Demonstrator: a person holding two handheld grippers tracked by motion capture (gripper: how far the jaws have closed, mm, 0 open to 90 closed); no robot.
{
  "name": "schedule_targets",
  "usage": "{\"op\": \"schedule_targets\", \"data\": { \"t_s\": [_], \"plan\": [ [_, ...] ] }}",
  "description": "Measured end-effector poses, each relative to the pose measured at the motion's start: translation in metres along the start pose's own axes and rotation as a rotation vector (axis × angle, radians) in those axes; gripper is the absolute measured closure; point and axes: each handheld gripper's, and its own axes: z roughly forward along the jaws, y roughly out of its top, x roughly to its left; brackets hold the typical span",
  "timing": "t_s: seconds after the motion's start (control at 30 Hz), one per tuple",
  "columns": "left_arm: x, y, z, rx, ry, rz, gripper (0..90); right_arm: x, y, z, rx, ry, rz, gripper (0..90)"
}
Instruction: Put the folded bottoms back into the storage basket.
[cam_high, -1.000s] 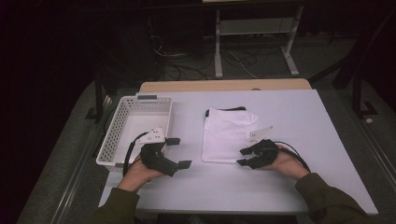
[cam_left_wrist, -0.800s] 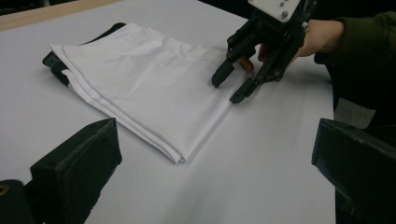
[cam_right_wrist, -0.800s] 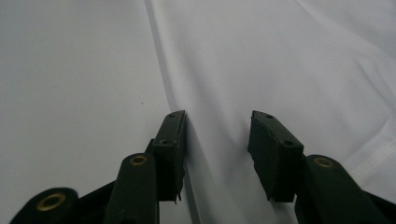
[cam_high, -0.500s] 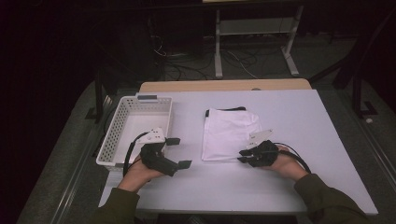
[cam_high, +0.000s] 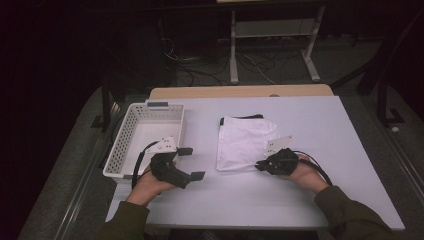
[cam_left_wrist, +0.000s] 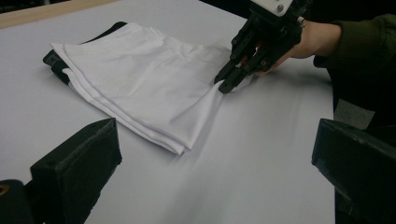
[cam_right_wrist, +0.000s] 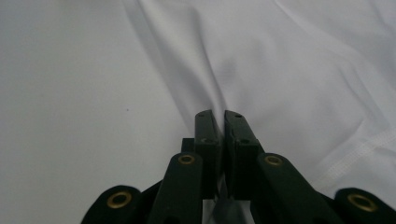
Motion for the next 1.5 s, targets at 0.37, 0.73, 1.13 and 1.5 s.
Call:
{"op": "schedule_targets", "data": {
  "t_s": [0.37,0.73,1.13,1.5],
  "plan": [
    [0.0,0.0,0.0,0.002,-0.002,0.0,0.6,0.001,0.002,-0.012,-0.054,0.039,0.023,83.4],
    [0.0,0.0,0.0,0.003,-0.003,-0.002,0.6,0.006,0.002,-0.018,-0.067,0.065,0.019,83.4],
    [0.0,0.0,0.0,0.003,0.008,-0.006,4.1,0.013,0.001,-0.023,-0.072,0.092,0.01,83.4],
    [0.0,0.0,0.0,0.002,0.01,-0.008,4.0,0.02,-0.003,-0.029,-0.077,0.114,0.027,83.3]
  ]
}}
